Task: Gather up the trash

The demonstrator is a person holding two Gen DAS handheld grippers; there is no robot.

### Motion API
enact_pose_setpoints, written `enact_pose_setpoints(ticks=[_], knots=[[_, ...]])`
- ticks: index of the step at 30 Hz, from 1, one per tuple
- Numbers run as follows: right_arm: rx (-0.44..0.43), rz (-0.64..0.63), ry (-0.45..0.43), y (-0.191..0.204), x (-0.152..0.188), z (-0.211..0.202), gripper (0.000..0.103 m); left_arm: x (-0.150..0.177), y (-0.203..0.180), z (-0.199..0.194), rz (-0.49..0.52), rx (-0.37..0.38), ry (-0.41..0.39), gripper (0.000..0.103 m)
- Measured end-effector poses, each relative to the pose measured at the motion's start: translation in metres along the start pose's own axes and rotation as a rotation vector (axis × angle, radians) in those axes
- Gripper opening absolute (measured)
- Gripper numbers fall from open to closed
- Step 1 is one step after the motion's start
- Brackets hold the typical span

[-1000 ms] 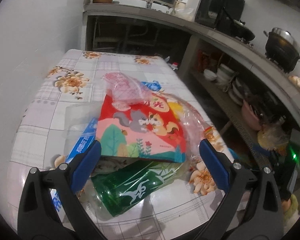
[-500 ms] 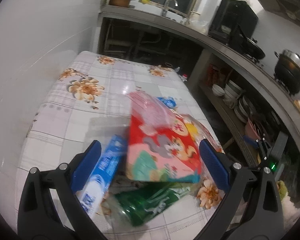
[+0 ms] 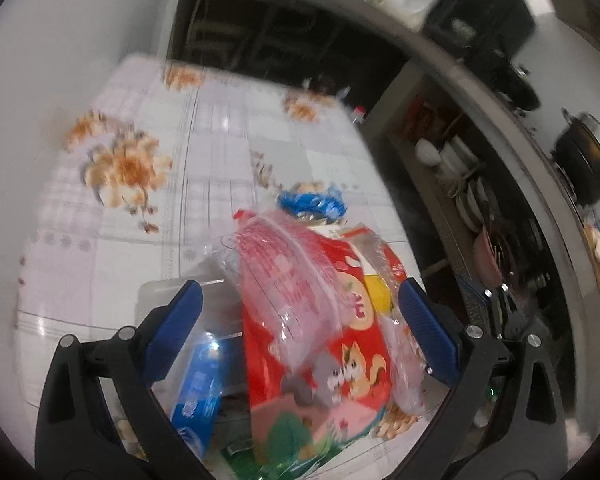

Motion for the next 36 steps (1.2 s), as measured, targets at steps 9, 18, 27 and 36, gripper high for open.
enact_pose_setpoints(ticks=[9,18,27,36], knots=[[-0.188,0.337,-0.017,-0.028,0.006,-0.025,0.069,0.007,0.028,0.045,-0.116,0.002,0.111,0.063],[-0.209,0.390,0.022,-0.038,0.003,-0.012,0.064,0.015,0.035,0.047,-0.147,0.057,0.100,0.035],[-0.076,-0.026,0.022,0.008,0.005,0.011,0.063,0.012,0.034,0.033,-0.149,0.107,0.067,0.015],[-0.001,-0.234,-0.001,0.036,0.001,0.023,0.046,0.014,0.036,0.031,-0.146,0.125,0.064,0.013]])
Point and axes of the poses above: each gripper's, at about its wrist camera, not at the fingertips, and z roughly the way its jaws point, y to its left, x to its underside, the point moved 9 cm from there along z, roughly the way its jaws point, and after that the axes turned 8 degrees about z, right-handed, at the moved point
